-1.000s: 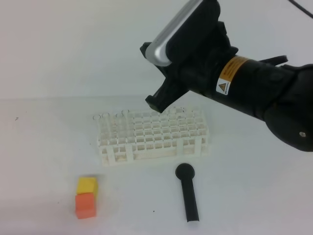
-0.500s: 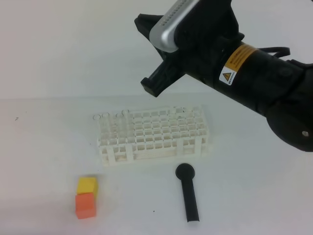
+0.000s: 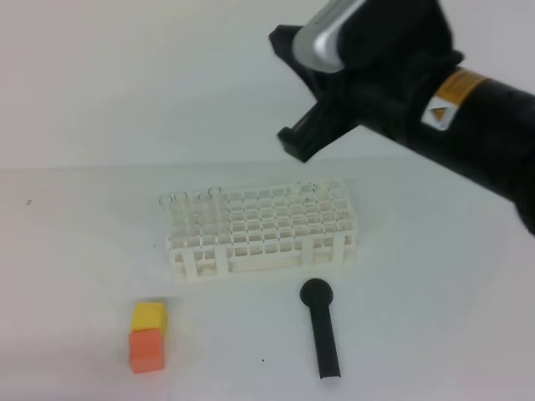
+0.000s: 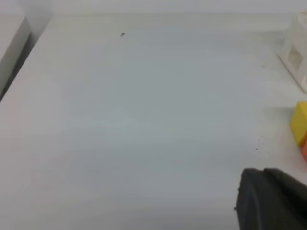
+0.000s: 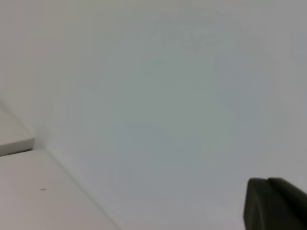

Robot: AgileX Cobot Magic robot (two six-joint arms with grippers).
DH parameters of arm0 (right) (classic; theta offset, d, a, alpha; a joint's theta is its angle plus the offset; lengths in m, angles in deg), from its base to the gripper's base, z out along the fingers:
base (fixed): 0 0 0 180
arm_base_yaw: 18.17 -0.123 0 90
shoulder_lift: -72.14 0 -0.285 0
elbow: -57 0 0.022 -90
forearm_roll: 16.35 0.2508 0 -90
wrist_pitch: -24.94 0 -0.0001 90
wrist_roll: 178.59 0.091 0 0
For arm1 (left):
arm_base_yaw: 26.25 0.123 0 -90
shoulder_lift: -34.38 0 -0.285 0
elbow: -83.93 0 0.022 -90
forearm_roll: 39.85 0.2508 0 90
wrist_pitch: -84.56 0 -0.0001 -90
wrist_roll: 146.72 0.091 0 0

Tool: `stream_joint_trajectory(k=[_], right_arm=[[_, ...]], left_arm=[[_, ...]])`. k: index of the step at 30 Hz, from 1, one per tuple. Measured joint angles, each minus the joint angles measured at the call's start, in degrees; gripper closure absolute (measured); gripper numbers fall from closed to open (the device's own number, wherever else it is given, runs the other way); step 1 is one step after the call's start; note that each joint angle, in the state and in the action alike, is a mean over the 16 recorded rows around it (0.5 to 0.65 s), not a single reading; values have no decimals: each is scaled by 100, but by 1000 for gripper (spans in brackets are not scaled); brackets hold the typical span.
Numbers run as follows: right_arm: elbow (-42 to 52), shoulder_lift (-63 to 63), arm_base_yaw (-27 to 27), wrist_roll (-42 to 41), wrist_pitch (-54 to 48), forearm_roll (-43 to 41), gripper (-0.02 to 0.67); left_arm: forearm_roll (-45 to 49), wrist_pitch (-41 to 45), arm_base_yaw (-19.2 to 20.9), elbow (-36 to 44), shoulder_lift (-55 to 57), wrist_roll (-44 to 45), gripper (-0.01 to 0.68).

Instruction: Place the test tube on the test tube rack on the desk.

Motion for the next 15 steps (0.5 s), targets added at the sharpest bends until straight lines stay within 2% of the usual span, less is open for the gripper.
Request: stream_joint_trajectory(k=[7, 15], right_arm=[[921, -1567, 745, -550, -679, 532, 650], [2741, -3737, 2355, -569, -1393, 1070, 650]], left_arm=[[9, 2, 221, 0, 2, 0, 674], [-28, -25, 409, 0, 2, -80, 674]])
